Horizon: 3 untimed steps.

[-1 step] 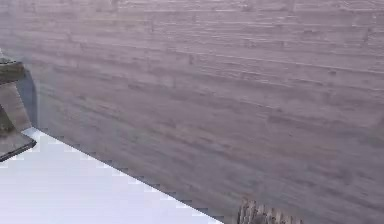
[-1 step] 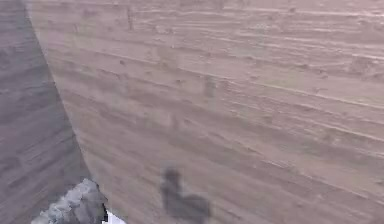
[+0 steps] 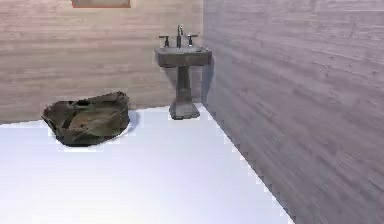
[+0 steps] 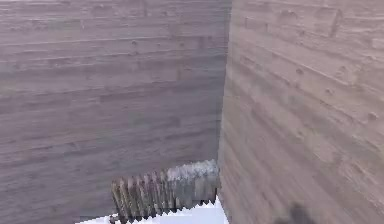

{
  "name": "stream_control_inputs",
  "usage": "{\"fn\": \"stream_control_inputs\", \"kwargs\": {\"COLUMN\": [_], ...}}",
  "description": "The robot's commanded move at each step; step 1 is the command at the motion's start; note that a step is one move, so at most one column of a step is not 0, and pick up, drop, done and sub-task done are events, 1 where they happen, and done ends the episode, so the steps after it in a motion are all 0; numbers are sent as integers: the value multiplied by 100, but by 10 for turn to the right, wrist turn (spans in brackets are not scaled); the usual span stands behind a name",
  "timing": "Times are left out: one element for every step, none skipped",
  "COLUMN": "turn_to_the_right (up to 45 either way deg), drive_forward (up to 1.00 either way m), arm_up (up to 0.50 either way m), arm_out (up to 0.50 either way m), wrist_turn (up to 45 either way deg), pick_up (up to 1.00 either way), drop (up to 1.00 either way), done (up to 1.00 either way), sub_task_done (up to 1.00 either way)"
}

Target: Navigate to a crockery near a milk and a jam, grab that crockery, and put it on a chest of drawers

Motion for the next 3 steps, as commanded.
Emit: {"fn": "stream_control_inputs", "kwargs": {"turn_to_the_right": [-450, -450, -90], "drive_forward": [0, 0, 0], "arm_up": [0, 0, 0], "arm_out": [0, 0, 0], "wrist_turn": [0, 0, 0], "pick_up": [0, 0, 0], "drop": [0, 0, 0], "done": [0, 0, 0], "sub_task_done": [0, 0, 0]}}
